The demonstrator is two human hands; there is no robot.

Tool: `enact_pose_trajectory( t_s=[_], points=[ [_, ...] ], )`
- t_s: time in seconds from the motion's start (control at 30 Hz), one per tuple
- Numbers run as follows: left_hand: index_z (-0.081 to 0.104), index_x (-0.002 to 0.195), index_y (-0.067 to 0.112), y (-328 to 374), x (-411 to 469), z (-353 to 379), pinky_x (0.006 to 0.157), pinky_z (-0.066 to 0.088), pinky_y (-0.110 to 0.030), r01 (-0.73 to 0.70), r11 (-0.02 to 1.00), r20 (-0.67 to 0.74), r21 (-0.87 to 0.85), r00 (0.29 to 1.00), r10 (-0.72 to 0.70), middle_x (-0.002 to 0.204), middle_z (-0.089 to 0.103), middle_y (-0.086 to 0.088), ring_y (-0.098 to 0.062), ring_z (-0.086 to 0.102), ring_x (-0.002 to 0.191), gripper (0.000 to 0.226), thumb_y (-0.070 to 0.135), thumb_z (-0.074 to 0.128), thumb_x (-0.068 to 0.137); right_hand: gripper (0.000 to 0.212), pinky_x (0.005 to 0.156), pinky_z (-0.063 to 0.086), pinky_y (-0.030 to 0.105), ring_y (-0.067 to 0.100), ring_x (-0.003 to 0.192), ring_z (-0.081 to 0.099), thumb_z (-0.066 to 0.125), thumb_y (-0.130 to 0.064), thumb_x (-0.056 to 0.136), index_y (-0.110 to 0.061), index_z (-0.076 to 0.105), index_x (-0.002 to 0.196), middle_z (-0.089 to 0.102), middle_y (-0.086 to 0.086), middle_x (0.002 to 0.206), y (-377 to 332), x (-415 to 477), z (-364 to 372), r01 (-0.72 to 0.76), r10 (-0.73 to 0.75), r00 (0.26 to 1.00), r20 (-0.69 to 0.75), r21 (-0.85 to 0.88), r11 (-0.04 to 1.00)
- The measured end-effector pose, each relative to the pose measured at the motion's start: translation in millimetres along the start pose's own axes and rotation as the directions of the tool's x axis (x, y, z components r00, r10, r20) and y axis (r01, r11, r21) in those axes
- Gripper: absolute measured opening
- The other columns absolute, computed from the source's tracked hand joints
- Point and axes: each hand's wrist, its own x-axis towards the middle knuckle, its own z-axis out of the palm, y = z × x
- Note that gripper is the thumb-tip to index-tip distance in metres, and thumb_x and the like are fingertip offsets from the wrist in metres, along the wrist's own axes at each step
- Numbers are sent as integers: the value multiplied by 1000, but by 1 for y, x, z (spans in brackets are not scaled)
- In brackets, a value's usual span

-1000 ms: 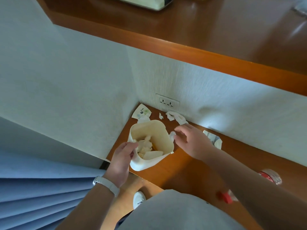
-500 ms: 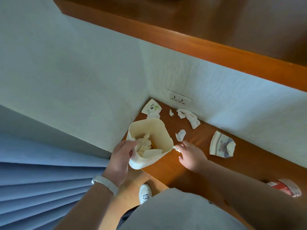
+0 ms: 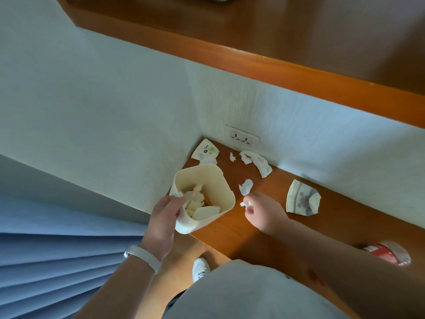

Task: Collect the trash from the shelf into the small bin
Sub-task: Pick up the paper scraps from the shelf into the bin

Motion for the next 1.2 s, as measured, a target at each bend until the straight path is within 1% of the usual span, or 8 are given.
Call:
enact_pose_trajectory(
  t_s=[0.13,0.23,0.4,0.57,0.7,0.9,1.03,1.2],
  points=[
    [63,88,13,-1,5,4,75,49,-31,3,1000,24,24,1000,-3,81,59,-6,-22,59,85,22,33,67,79,23,77,56,27,10,88,63,62,-23,94,-21,63,117,61,-6,113,-14,0,-50,6,34,978,-207,187,982],
    [66,102,9,0,8,5,96,54,-48,22,999,51,39,998,-24,106,66,-22,-36,65,106,49,45,70,69,20,68,56,28,9,77,60,64,-21,92,-18,65,112,63,-6,107,-34,-2,-80,138,-76,950,-304,190,972],
    [64,109,4,5,7,8,103,46,-56,-6,999,116,36,993,2,113,63,-29,-36,63,108,57,46,68,71,21,67,56,33,14,77,61,58,-20,93,-16,64,113,63,-3,101,-81,-7,-94,294,-292,948,-123,-3,956],
    [59,92,0,8,5,6,85,42,-46,-39,999,130,19,991,36,89,54,-17,-31,51,88,46,41,66,74,15,58,55,39,17,68,58,58,-22,91,-14,60,104,58,-1,85,-112,-3,-83,394,-395,916,-72,-24,919],
    [58,91,2,7,8,2,86,43,-46,-41,999,121,18,992,38,91,54,-14,-32,51,90,46,43,67,73,25,62,56,40,16,73,58,58,-27,93,-15,63,114,62,-2,95,-105,-1,-85,357,-351,924,-152,13,934],
    [56,108,-6,-1,10,-1,105,45,-58,-15,999,82,36,997,12,113,57,-35,-42,62,106,67,46,67,67,34,74,56,34,12,84,63,59,-34,94,-18,62,124,64,-2,119,-45,7,-92,137,-107,944,-312,76,988],
    [60,110,0,-8,10,-2,103,50,-49,34,999,58,33,998,-36,118,61,-29,-40,61,115,61,43,68,68,52,87,52,37,21,114,58,58,-42,92,-24,48,140,53,-2,138,1,22,-70,-64,61,993,-98,-24,998],
    [62,109,1,-15,9,-5,87,55,-39,46,999,36,26,998,-47,112,63,-28,-34,65,104,53,40,65,72,57,97,50,36,22,127,52,62,-39,92,-29,43,145,44,-3,148,29,33,-29,0,9,997,71,-120,993]
  ],
)
